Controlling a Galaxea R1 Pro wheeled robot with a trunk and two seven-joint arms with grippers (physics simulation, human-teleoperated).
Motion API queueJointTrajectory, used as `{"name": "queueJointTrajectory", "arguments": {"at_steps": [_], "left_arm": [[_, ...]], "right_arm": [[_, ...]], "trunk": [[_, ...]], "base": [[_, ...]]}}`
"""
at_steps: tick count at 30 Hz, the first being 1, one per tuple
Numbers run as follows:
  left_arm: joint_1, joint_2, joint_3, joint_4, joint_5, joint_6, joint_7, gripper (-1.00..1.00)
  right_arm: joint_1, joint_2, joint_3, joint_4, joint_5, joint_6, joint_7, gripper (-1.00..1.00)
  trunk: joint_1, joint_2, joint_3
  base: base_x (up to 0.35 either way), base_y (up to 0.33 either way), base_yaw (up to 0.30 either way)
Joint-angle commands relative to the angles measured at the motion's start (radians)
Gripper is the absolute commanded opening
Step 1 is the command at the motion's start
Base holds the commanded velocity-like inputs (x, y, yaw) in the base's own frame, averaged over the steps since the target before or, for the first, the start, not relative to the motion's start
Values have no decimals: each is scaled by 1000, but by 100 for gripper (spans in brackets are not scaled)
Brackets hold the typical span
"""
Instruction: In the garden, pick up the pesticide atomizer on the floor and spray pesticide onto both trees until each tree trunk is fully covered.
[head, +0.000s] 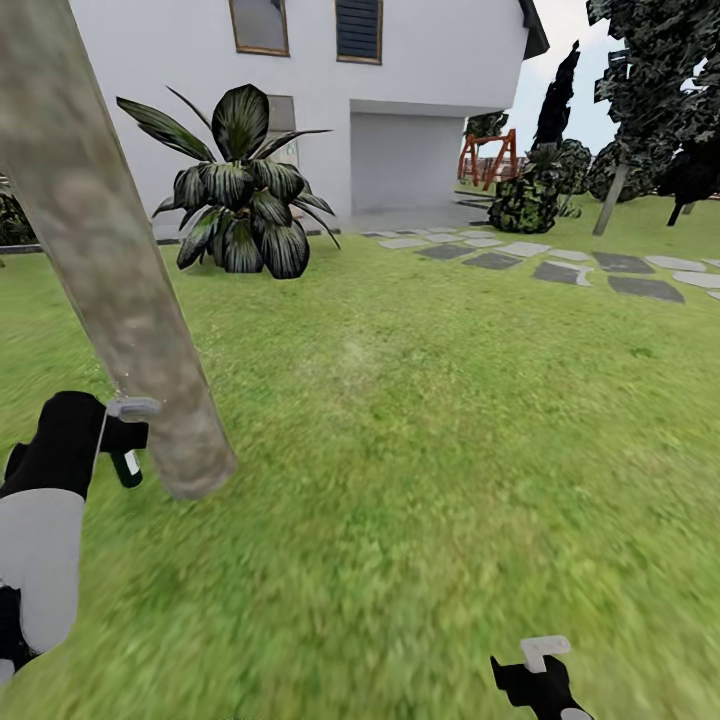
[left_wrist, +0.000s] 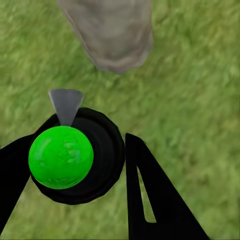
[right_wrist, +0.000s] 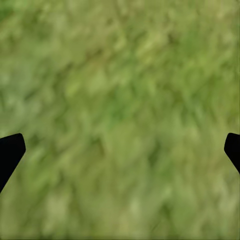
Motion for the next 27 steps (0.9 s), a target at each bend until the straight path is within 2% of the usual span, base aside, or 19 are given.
{"name": "queueJointTrajectory", "arguments": {"at_steps": [1,9,13,18,19,23,27], "left_arm": [[-4,-2,-3,0,-16,2,-13,-100],[2,-3,-2,22,-17,2,-15,-100],[7,-5,-3,32,-17,0,-15,-100],[-5,-9,-2,91,-16,-2,-14,-100],[-7,-17,-2,98,-16,-2,-13,-100],[-19,-79,-4,111,-21,-2,-4,-100],[-72,-128,-1,139,-23,-2,50,-100]], "right_arm": [[-1,0,-5,1,10,-3,-1,100],[-1,2,-4,1,10,-3,-1,100],[-1,6,-3,1,10,-3,-2,100],[-1,6,-3,1,10,-3,-2,100],[-1,6,-3,1,10,-3,-2,100],[-1,6,-3,1,10,-3,-2,100],[-1,6,-3,1,10,-3,-2,100]], "trunk": [[0,0,-1],[0,0,-1],[0,0,-1],[0,0,-1],[0,0,-1],[0,0,-1],[0,0,-1]], "base": [[0,0,1],[0,0,23],[0,0,260],[0,0,277],[0,0,278],[0,0,278],[0,0,278]]}}
